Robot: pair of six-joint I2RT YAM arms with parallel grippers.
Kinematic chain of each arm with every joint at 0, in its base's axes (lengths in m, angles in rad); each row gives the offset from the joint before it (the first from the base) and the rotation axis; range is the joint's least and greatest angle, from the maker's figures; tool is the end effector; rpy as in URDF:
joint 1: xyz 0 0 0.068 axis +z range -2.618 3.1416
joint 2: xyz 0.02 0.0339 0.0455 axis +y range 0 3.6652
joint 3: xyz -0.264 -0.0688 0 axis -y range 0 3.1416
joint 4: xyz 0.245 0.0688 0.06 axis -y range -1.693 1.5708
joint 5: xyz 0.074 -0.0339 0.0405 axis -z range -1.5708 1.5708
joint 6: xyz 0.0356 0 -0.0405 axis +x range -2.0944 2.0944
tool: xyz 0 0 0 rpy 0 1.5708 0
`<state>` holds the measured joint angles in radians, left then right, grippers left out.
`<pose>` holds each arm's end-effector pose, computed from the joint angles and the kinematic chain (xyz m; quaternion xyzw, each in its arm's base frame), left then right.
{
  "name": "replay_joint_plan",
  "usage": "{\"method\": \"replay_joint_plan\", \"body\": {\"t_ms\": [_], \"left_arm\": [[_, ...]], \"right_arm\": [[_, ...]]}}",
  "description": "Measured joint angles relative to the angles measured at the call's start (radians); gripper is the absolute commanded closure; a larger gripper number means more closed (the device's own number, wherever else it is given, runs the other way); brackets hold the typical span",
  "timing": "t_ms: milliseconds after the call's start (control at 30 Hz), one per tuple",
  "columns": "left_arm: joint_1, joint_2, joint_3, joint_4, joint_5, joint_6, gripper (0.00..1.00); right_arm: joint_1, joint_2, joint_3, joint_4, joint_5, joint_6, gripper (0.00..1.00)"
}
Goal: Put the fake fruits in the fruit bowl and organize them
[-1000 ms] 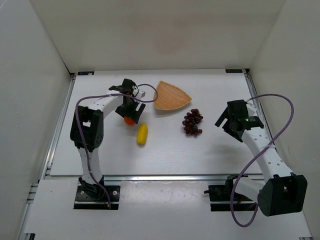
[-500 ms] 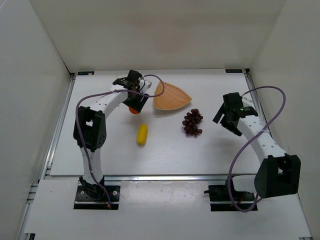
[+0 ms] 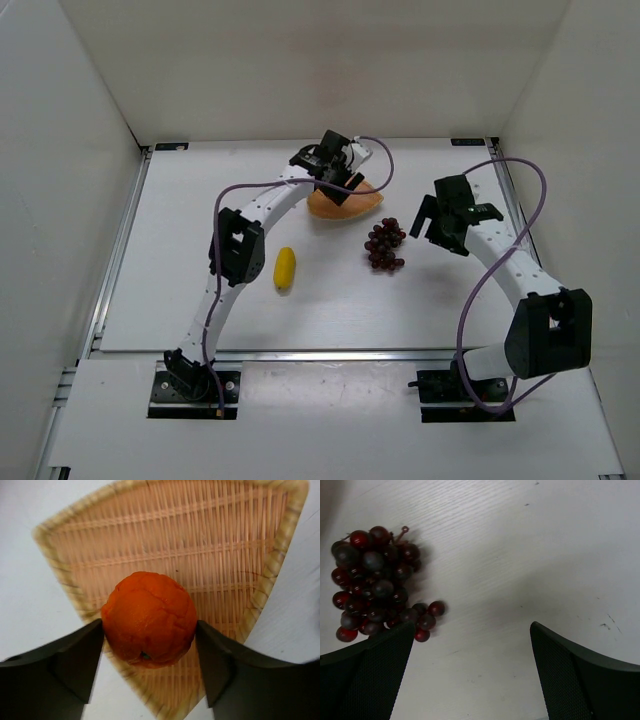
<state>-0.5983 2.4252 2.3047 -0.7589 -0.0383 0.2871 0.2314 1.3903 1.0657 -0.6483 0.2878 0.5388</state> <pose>0.4465 -0.3027 0.2326 0.3971 0.8528 -0.0347 0.3375 0.2795 0.0555 0.2626 0.1865 0.9282 -0.0175 0.3216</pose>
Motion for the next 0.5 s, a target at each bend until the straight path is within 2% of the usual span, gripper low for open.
{"method": "replay_joint_plan", "body": {"t_ms": [67, 100, 300, 367, 500], "left_arm": [[-0.004, 0.034, -0.001, -0.005, 0.0, 0.006, 0.01], [-0.005, 0.042, -0.001, -0.005, 0.0, 0.007, 0.0], [-0.005, 0.014, -0.014, 0.001, -0.029, -0.016, 0.0], [-0.003, -0.039, -0.057, 0.008, -0.047, -0.031, 0.0], [0.013, -0.258, -0.267, 0.013, -0.071, -0.058, 0.0]], "right_arm": [[0.018, 0.0, 0.0, 0.017, -0.021, -0.028, 0.0], [0.027, 0.0, 0.0, 0.025, -0.032, -0.042, 0.0], [0.102, 0.002, 0.0, 0.098, -0.117, -0.098, 0.0], [0.14, 0.019, 0.005, 0.112, -0.127, -0.102, 0.0], [0.205, 0.138, 0.062, 0.112, -0.126, -0.092, 0.0]]}}
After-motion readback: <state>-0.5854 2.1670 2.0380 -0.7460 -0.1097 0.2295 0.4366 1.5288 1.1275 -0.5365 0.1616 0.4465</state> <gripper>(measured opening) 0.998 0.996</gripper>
